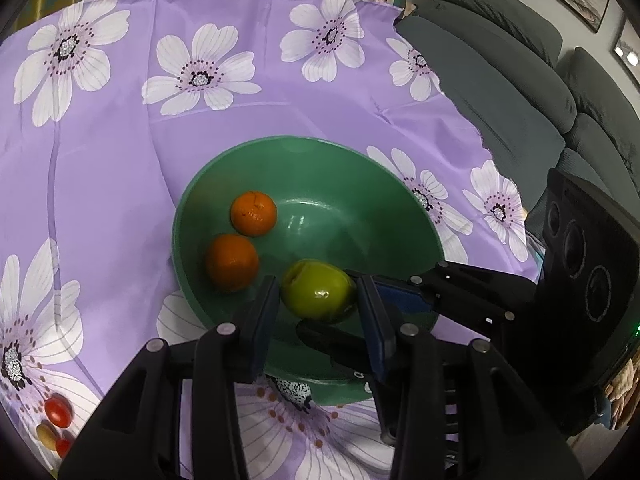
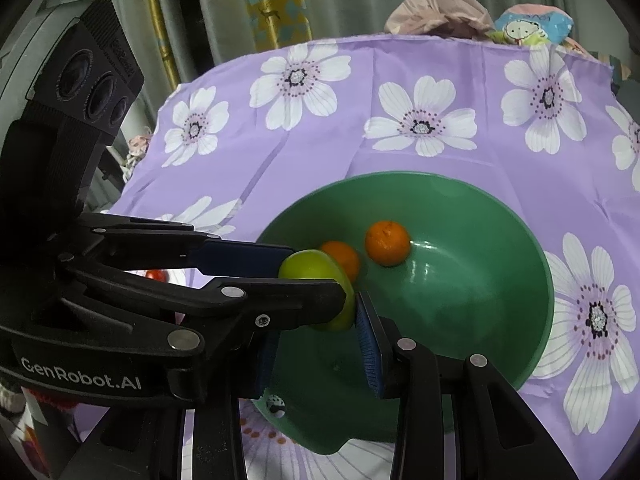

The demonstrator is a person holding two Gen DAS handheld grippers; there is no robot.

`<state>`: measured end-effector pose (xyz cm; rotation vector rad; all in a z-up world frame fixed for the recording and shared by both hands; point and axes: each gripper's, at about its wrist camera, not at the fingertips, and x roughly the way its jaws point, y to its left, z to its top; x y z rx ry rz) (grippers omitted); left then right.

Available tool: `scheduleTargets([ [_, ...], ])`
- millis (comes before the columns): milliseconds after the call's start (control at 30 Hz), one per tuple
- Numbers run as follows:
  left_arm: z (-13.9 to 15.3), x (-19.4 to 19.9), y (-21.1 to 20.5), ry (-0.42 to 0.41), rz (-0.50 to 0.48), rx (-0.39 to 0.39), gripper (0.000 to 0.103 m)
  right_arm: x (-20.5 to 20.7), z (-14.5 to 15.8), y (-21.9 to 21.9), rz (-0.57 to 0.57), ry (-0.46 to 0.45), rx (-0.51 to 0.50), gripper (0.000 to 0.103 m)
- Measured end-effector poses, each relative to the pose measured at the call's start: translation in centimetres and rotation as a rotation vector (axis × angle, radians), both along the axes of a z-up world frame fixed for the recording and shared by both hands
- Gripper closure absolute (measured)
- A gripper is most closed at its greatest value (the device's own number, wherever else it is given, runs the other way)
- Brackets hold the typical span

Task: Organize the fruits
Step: 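Lower the green fruit into the green bowl and open the left gripper, then move the left gripper back toward the second green fruit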

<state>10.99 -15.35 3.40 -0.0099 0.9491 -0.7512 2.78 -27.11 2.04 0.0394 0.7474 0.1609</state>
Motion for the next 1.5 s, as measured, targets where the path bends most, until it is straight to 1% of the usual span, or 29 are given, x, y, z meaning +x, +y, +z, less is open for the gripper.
scheduleTargets([
  [67,-0.5,0.1,0.0,0.002,0.020,0.022,0.064,0.2,-0.2,-0.2,-0.004,0.015,0.014,0.065],
  [167,-0.9,0.3,0.2,0.025,0.036,0.022,0.064,0.2,-0.5,-0.2,-0.005,0.028,0.019,0.065],
  [267,-0.9,0.1,0.4,0.012,0.052,0.041,0.062,0.0,-0.5,-0.1,-0.010,0.033,0.012,0.065],
  [333,-0.6,-0.1,0.9,0.005,0.063,0.033,0.058,-0.2,-0.4,-0.1,-0.011,0.032,0.018,0.065],
  [400,-0.1,-0.4,1.6,-0.007,0.077,0.021,0.050,-0.6,-0.2,-0.2,-0.013,0.028,0.021,0.065],
  [500,0.7,-1.1,3.1,-0.031,0.104,0.013,0.046,-1.2,0.1,0.0,-0.015,0.027,0.019,0.065],
  [633,1.3,-2.3,5.0,-0.068,0.143,0.036,0.041,-2.3,0.7,0.6,-0.011,0.017,0.020,0.065],
  [733,1.5,-3.3,7.0,-0.085,0.185,0.060,0.039,-3.0,1.2,1.3,-0.003,0.005,0.024,0.060],
  [933,1.0,-5.0,11.2,-0.055,0.272,0.051,0.035,-3.7,1.9,2.8,0.022,-0.004,0.018,0.059],
  [1067,0.9,-6.5,14.1,-0.046,0.338,0.046,0.035,-4.1,1.9,3.9,0.043,0.003,0.016,0.052],
  [1133,0.6,-7.2,15.3,-0.036,0.362,0.056,0.033,-4.3,1.8,4.6,0.061,0.011,0.018,0.051],
  [1167,0.3,-7.6,16.0,-0.029,0.376,0.069,0.029,-4.4,1.7,5.0,0.071,0.016,0.017,0.051],
  [1267,-0.8,-8.9,18.2,-0.015,0.421,0.101,0.029,-4.4,1.3,6.1,0.101,0.034,0.007,0.051],
  [1400,-2.1,-10.2,20.3,0.011,0.456,0.131,0.029,-4.2,0.6,7.6,0.141,0.061,0.003,0.050],
  [1500,-2.9,-10.9,21.6,0.034,0.480,0.123,0.029,-4.0,0.0,8.5,0.161,0.083,0.001,0.050],
])
